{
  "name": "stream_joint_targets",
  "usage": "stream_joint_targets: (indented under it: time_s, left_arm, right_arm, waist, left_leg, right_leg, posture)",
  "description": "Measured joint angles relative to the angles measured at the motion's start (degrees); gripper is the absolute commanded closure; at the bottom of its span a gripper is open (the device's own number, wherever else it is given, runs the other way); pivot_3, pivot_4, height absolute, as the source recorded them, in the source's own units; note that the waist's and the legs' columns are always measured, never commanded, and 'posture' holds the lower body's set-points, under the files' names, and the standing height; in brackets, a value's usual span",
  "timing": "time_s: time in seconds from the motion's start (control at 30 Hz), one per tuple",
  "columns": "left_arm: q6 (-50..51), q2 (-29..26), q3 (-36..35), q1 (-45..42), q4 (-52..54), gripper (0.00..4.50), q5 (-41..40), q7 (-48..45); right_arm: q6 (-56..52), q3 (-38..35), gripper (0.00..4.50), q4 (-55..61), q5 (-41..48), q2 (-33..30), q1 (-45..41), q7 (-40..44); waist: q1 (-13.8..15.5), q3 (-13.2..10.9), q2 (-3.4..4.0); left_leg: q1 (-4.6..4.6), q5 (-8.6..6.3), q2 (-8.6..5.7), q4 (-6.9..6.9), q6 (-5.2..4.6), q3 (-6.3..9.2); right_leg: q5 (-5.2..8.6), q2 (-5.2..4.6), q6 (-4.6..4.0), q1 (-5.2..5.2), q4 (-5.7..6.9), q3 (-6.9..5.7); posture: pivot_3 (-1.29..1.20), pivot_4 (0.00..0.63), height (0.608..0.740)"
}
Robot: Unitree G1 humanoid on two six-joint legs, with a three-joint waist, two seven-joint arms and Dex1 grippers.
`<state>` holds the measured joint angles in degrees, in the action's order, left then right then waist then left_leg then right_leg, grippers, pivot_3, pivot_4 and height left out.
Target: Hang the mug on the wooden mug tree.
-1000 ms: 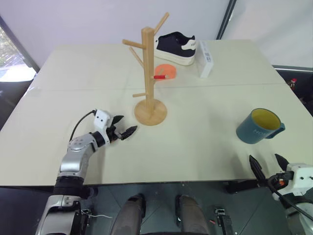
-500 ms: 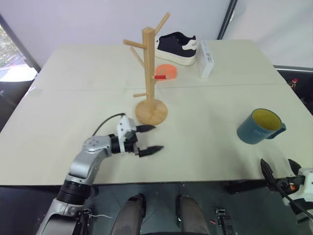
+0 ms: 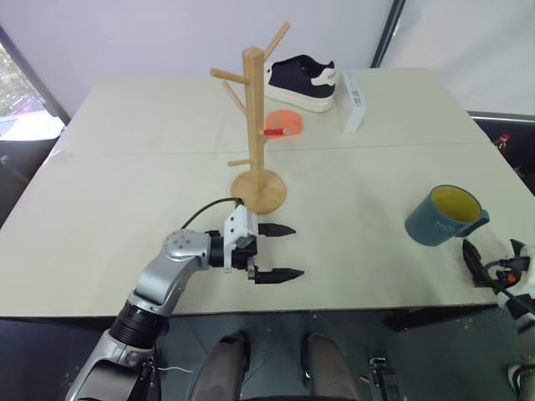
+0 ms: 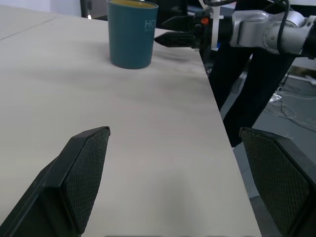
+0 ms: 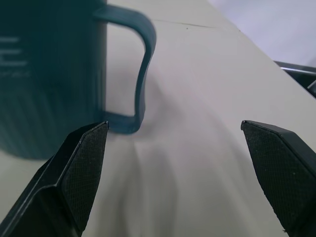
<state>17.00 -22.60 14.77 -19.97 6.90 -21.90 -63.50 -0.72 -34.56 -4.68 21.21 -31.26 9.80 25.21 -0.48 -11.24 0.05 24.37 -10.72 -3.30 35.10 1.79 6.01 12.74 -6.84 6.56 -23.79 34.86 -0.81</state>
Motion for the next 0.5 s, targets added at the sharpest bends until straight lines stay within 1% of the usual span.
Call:
stream_joint_targets:
  time_s: [0.2, 0.47, 0.5]
  left_arm:
    - [0.0, -0.5, -0.4, 0.7, 1.6, 0.00, -0.1, 0.6]
    - [0.0, -0.4, -0.5, 1.3, 2.3, 0.00, -0.1, 1.9]
    - [0.0, -0.4, -0.5, 1.3, 2.4, 0.00, -0.1, 2.1]
  right_arm:
    - [0.2, 1.3, 0.04, -6.5, -0.6, -2.6, -5.1, 2.2]
    - [0.5, 3.4, 0.04, -12.1, -0.9, -4.0, -9.9, 5.4]
    - [0.5, 3.8, 0.27, -13.0, -0.9, -4.3, -10.7, 6.0]
  waist:
    - [-0.1, 0.0, 0.00]
    - [-0.1, 0.0, -0.01]
    - [-0.2, 0.0, 0.00]
  left_leg:
    - [-0.21, 0.00, 0.01, 0.07, 0.00, -0.01]
    - [-0.26, 0.00, 0.01, 0.07, -0.01, -0.02]
    - [-0.27, 0.00, 0.01, 0.07, -0.01, -0.02]
  right_leg:
    - [0.09, 0.02, 0.14, 0.18, 0.08, 0.00]
    - [0.08, 0.02, 0.14, 0.23, 0.08, 0.01]
    - [0.08, 0.02, 0.14, 0.23, 0.08, 0.01]
  posture:
    - [0.00, 0.150, 0.740]
    - [0.00, 0.150, 0.740]
    - [0.00, 0.150, 0.740]
